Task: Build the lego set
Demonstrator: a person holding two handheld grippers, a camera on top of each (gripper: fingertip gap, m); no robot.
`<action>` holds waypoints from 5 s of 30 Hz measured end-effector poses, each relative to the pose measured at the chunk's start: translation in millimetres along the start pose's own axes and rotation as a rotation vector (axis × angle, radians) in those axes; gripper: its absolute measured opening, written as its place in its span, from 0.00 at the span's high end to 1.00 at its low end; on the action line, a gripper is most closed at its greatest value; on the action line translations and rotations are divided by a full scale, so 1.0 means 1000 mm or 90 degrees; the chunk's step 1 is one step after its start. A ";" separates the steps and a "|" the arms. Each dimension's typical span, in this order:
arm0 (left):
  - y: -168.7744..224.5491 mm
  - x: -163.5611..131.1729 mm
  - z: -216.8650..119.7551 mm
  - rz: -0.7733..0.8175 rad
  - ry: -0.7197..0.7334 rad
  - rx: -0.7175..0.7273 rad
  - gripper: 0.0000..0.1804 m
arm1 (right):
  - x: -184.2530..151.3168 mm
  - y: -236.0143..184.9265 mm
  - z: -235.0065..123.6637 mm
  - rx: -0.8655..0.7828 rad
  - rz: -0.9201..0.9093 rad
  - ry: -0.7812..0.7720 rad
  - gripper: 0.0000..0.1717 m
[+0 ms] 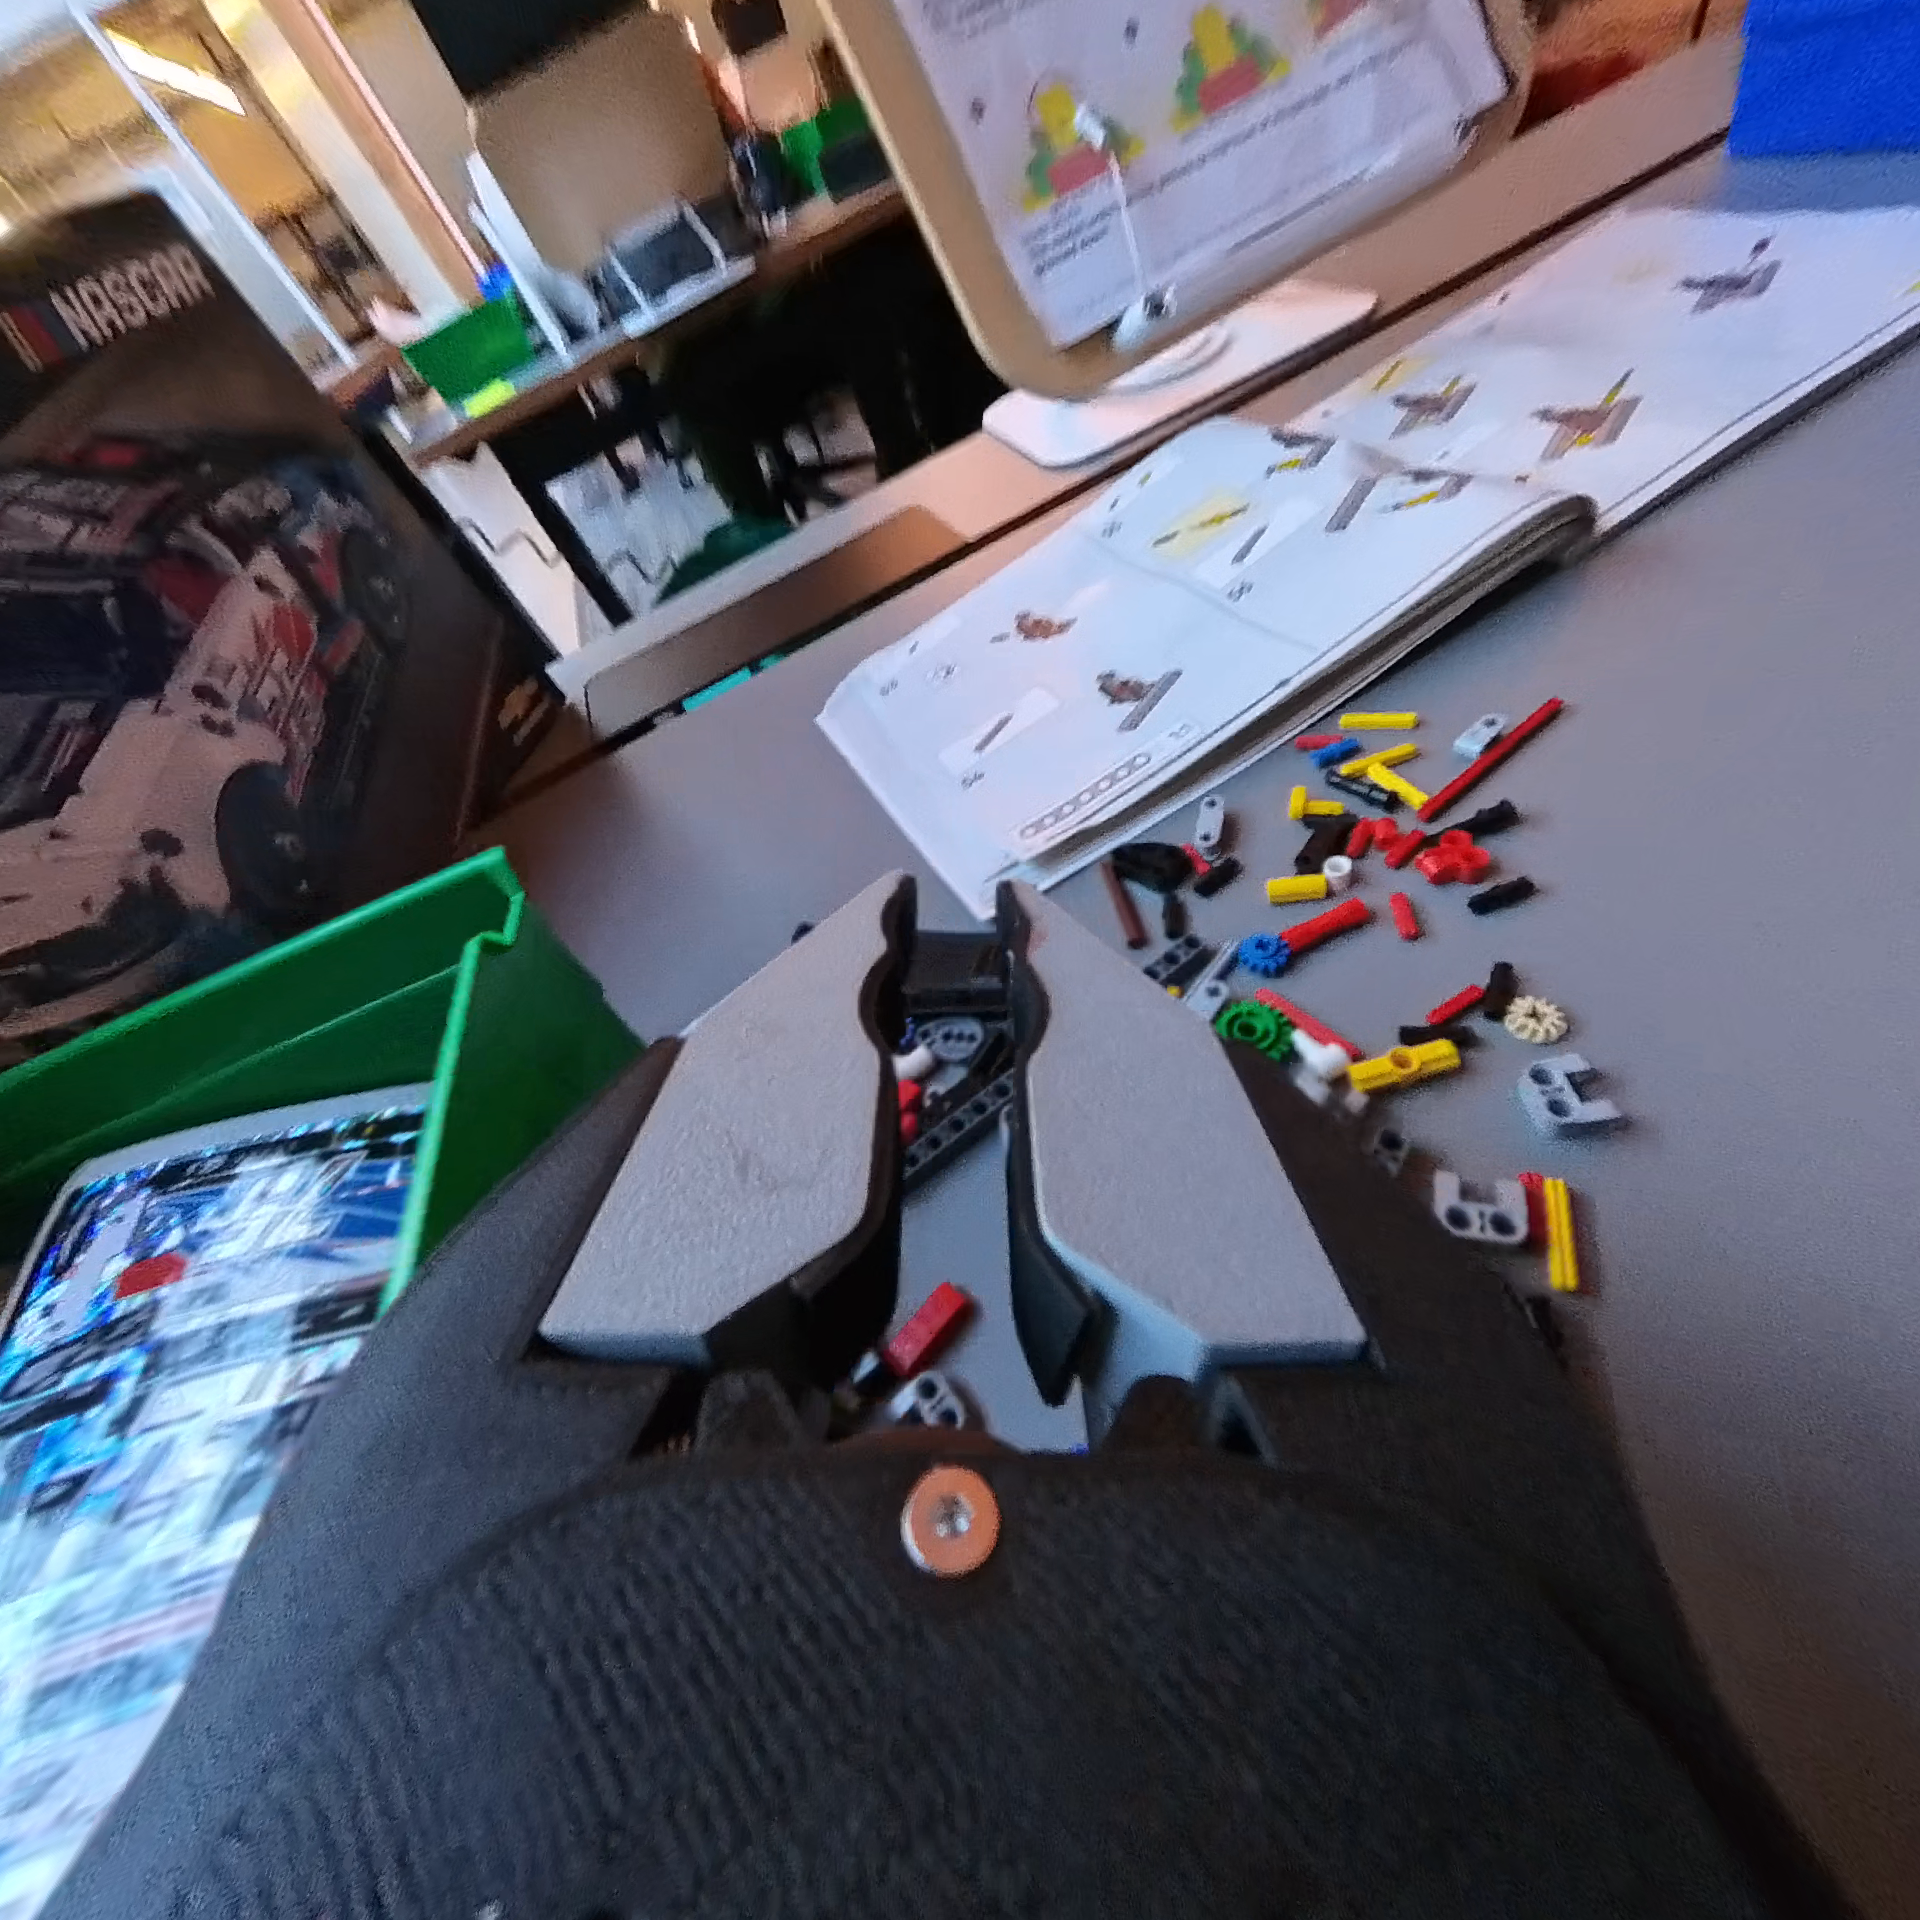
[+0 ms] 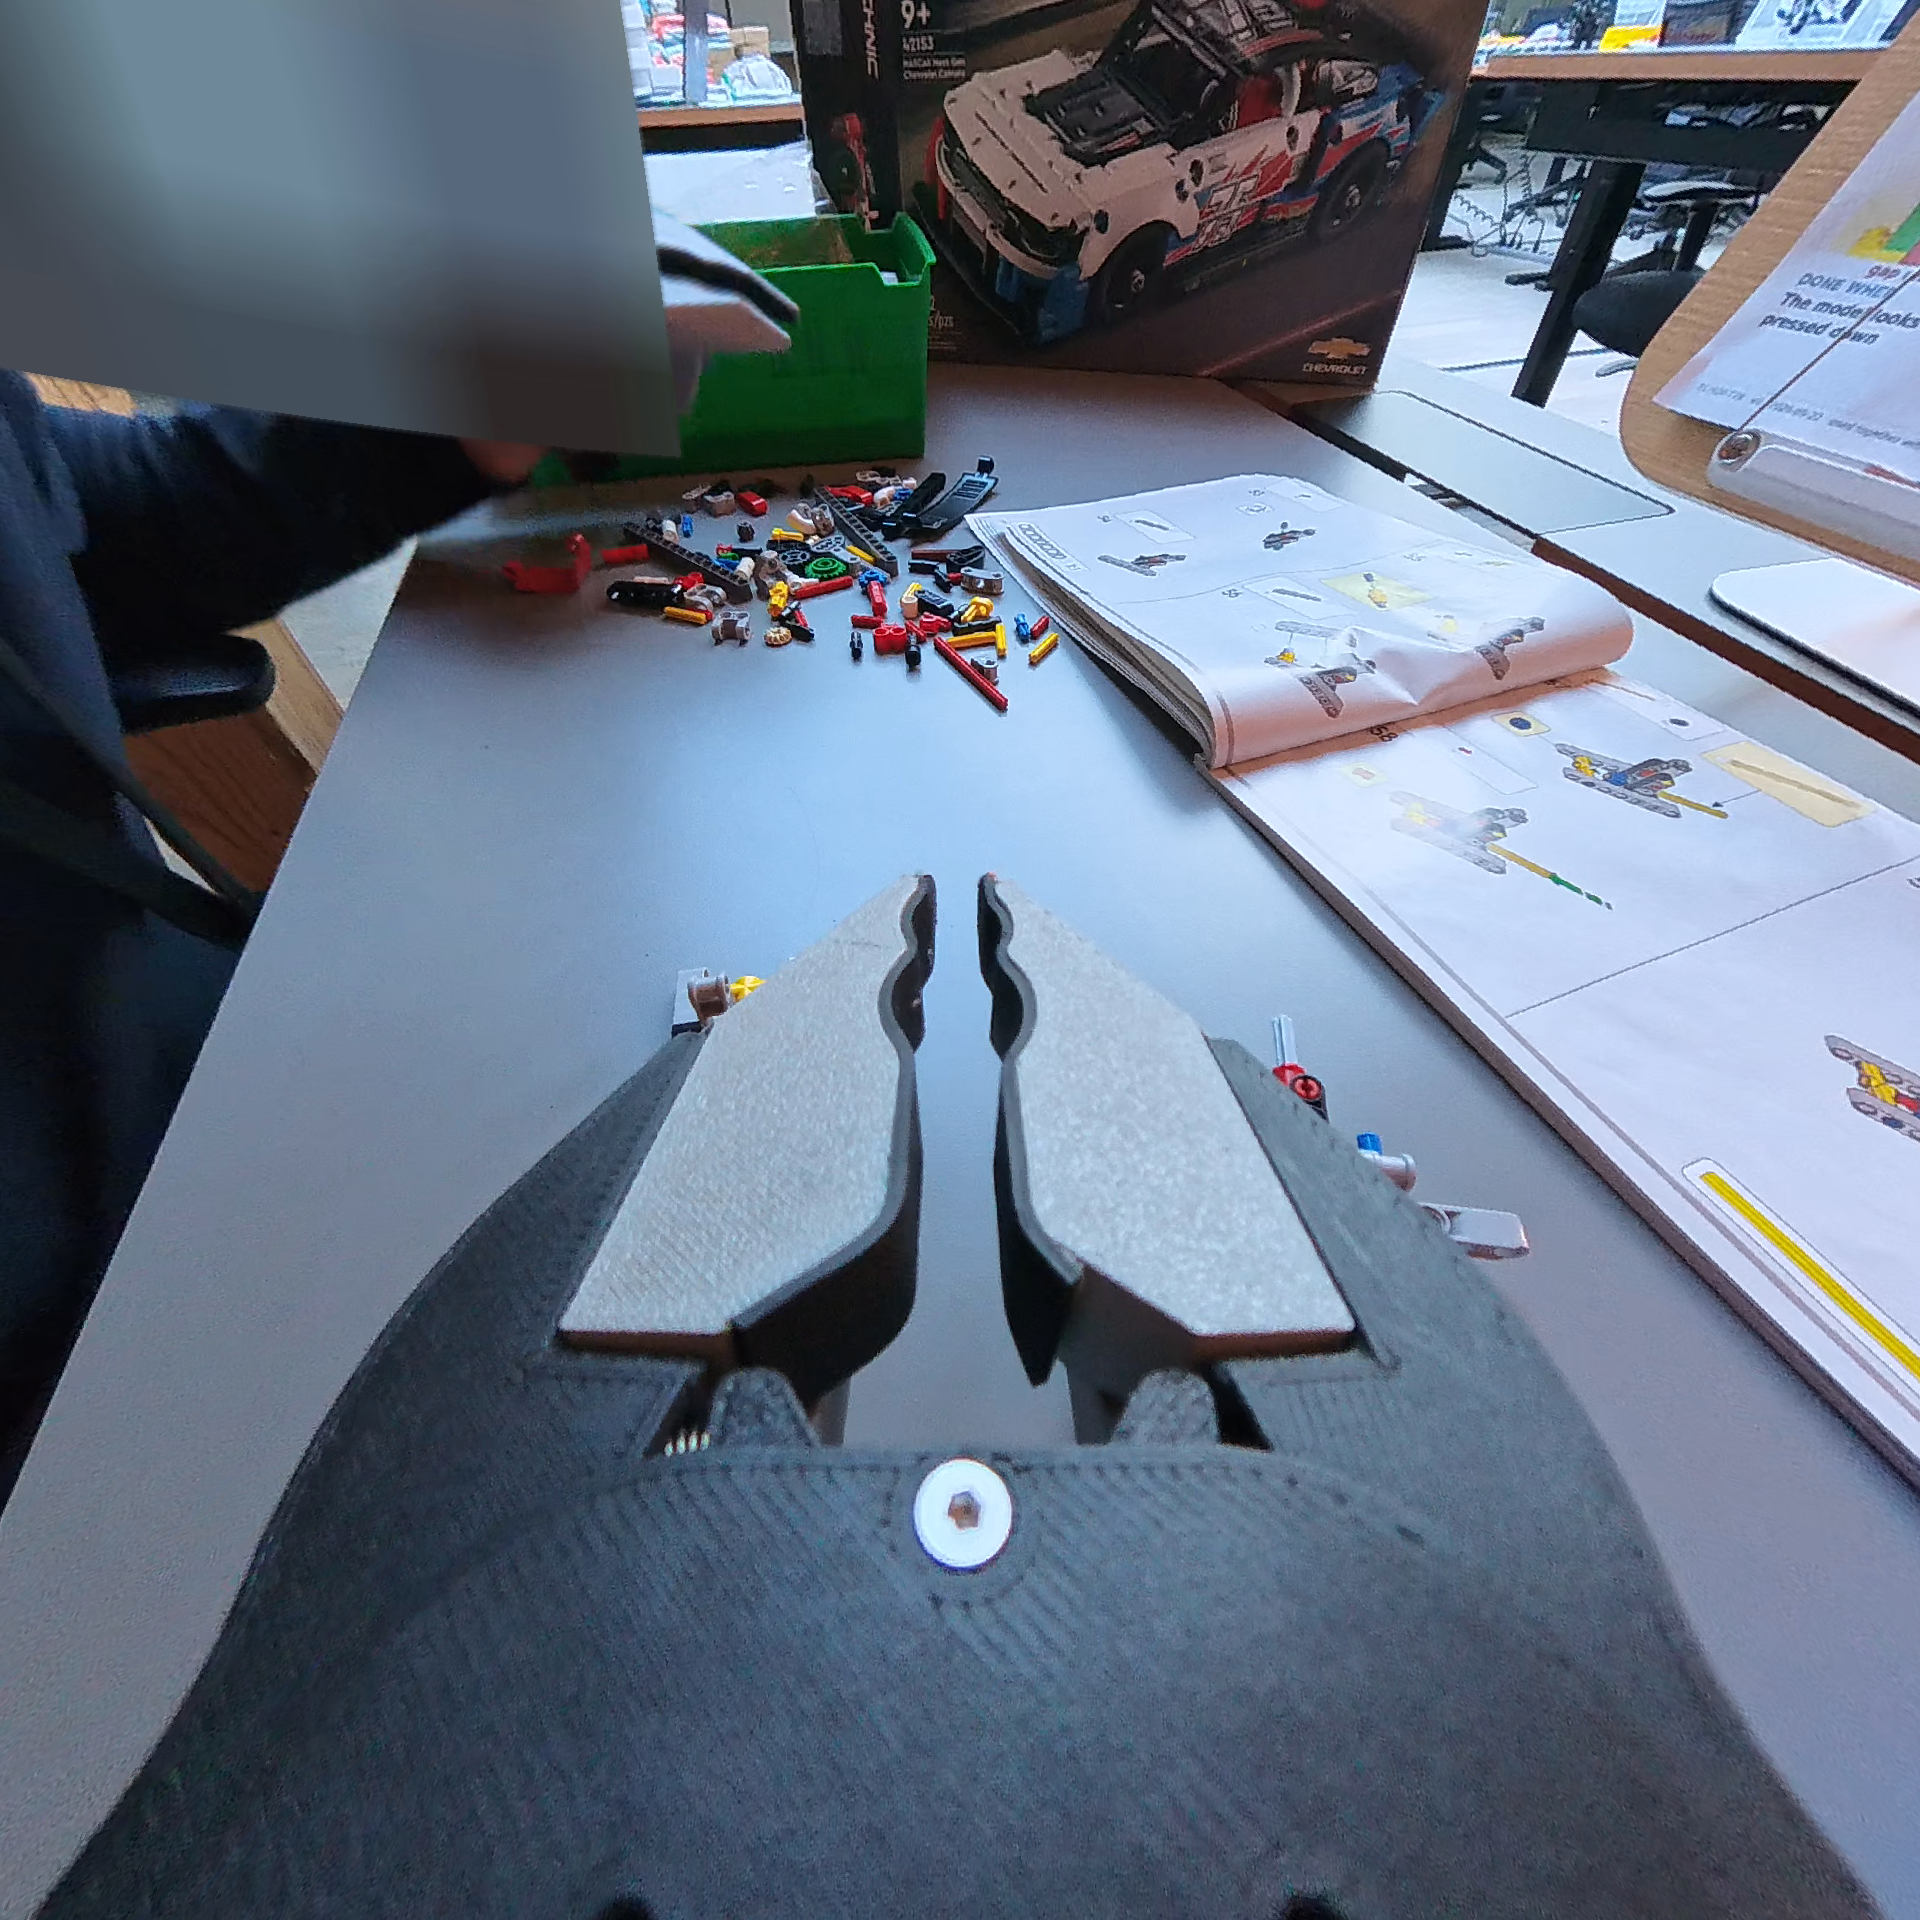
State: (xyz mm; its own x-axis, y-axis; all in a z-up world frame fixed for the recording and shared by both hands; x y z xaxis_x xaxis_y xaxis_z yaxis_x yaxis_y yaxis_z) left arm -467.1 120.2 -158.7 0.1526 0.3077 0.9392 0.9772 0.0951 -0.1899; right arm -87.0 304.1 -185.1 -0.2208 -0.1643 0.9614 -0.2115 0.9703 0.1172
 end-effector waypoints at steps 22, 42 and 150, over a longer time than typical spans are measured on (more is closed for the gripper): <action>0.032 0.003 0.017 -0.015 -0.295 -0.229 0.88 | -0.009 -0.007 0.007 0.012 -0.014 -0.049 0.98; 0.065 -0.040 0.080 0.172 -0.509 -0.318 0.96 | -0.001 -0.012 0.001 0.018 -0.035 -0.034 0.99; 0.304 0.010 0.020 -0.188 -0.128 -0.278 1.00 | 0.049 -0.252 -0.072 -0.364 -0.038 0.141 0.76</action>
State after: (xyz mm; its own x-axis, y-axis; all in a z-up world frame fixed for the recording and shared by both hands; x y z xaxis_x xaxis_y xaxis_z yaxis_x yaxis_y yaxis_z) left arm -171.4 170.9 -212.7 -0.1261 0.5053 0.8537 0.9510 -0.1832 0.2489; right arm 24.2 64.6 -149.1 -0.0083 -0.2401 0.9707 0.3395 0.9124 0.2286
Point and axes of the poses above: each gripper's, where its closed fingertips meet, z out along the fingers, x out of its top, y = z × x across the jaws, the point moved 4 cm from there along -z, back along the fingers, and after that the axes turned 9 degrees about -z, right-handed, at the moved point
